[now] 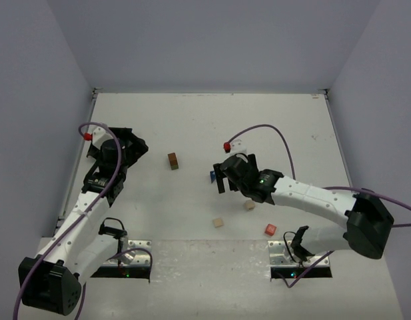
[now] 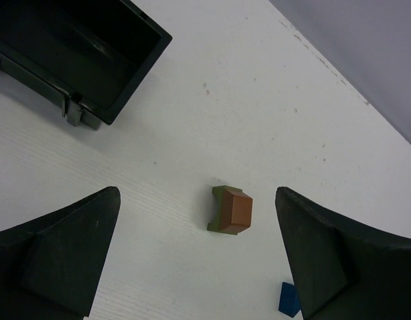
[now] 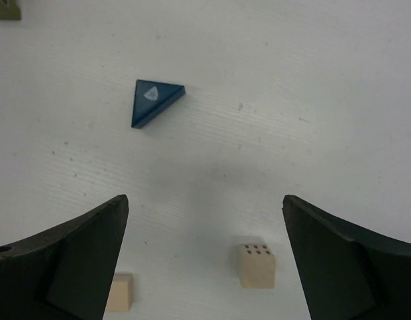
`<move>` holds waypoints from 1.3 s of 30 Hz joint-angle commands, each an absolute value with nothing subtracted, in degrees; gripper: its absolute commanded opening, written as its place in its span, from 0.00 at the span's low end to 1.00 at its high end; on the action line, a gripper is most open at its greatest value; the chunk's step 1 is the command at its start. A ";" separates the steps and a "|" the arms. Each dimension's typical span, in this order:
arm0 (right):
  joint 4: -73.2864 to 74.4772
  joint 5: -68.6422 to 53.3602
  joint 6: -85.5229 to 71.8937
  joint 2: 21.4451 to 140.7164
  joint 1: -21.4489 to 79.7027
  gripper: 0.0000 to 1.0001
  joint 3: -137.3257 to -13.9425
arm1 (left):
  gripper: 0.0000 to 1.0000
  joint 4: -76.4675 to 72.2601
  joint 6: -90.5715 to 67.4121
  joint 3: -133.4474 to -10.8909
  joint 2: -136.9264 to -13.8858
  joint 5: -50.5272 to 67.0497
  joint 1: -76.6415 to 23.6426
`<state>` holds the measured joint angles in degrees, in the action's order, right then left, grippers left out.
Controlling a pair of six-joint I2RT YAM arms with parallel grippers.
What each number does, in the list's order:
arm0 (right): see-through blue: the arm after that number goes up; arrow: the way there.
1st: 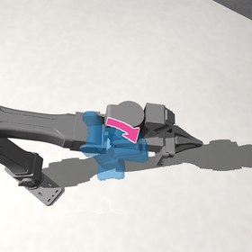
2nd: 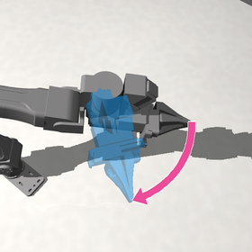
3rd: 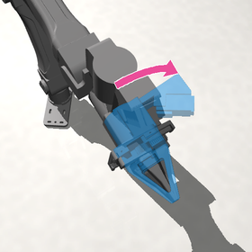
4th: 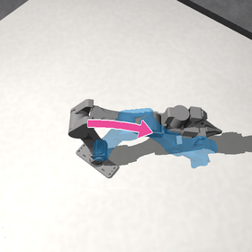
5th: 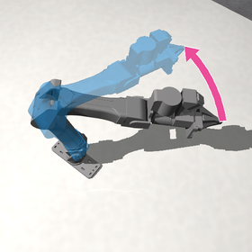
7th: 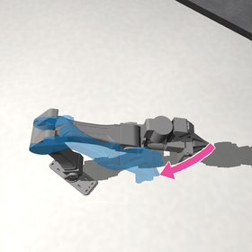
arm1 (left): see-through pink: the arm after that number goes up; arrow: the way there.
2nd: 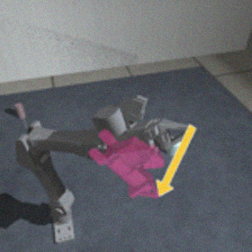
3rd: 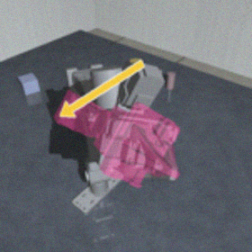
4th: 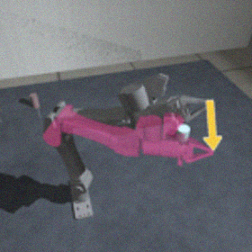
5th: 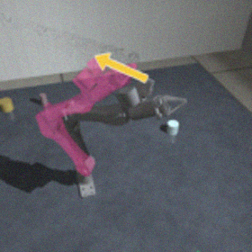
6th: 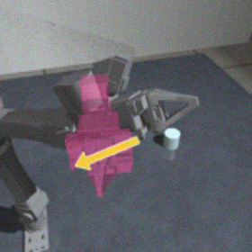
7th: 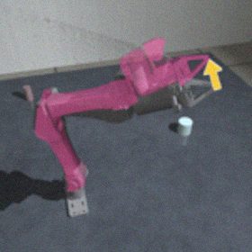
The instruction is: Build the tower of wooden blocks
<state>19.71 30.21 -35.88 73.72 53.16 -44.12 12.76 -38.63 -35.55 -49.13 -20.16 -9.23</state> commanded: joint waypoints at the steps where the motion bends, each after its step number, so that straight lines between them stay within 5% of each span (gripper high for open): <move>1: 22.19 30.46 -41.76 67.22 50.14 0.99 -37.76 | 1.00 9.45 -37.40 -35.42 -49.24 -18.41 -8.70; 12: 22.33 20.91 -42.80 63.29 43.51 0.99 -29.44 | 1.00 8.44 -36.65 -35.33 -49.75 -16.70 -8.70; 32: 23.13 13.18 -38.02 73.30 43.49 0.97 -32.87 | 1.00 6.43 -35.96 -35.42 -52.21 -13.64 -8.70; 39: 24.87 13.45 -37.86 73.01 43.51 0.71 -33.52 | 1.00 5.36 -35.72 -35.51 -53.10 -12.13 -8.70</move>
